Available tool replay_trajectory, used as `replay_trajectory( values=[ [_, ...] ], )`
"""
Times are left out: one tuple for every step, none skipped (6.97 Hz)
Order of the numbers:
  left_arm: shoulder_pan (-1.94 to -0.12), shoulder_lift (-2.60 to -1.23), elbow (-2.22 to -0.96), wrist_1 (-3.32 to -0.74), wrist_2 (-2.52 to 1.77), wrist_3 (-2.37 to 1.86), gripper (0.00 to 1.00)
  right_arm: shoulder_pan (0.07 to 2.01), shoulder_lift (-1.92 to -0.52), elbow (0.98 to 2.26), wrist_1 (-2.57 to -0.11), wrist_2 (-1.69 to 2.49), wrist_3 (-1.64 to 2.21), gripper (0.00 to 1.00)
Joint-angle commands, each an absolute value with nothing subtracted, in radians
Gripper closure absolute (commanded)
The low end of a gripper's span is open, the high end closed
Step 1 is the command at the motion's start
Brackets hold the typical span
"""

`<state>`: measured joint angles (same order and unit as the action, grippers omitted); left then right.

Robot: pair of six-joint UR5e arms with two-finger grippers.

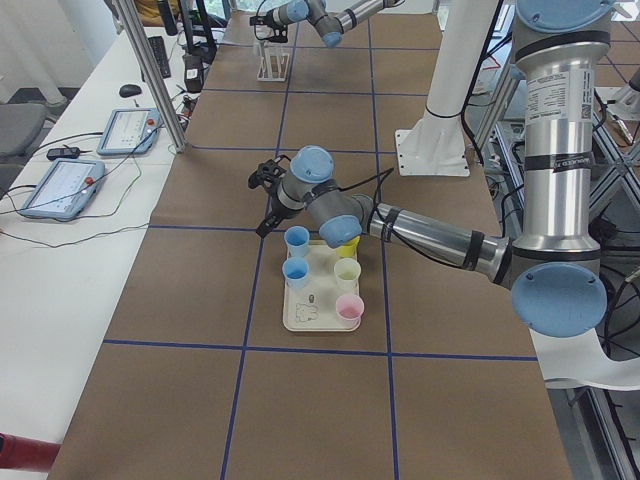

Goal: Transfer IKEA cup to right arm and place on rack

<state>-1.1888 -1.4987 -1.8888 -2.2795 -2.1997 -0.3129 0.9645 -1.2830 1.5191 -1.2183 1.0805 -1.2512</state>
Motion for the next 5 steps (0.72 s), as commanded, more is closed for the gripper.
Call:
replay_trajectory(
  values=[
    [-1.189,-1.499,-1.887,-2.279,-2.2,-0.313,0.0,0.968,-1.243,1.551,-1.223,1.106,-1.223,0.02],
    [-1.187,-1.499,-1.885,-2.279,-2.198,-0.313,0.0,0.971,-1.241,1.589,-1.223,1.211,-1.092,0.02],
    [-1.187,-1.499,-1.887,-2.281,-2.191,-0.313,0.0,0.974,-1.256,1.656,-1.223,1.318,-0.933,0.02],
    [-1.186,-1.499,-1.887,-2.281,-2.189,-0.313,0.0,0.973,-1.268,1.711,-1.223,1.413,-0.758,0.02],
    [-1.183,-1.484,-1.885,-2.283,-2.187,-0.313,0.0,0.971,-1.269,1.75,-1.223,1.499,-0.542,0.02]
  ],
)
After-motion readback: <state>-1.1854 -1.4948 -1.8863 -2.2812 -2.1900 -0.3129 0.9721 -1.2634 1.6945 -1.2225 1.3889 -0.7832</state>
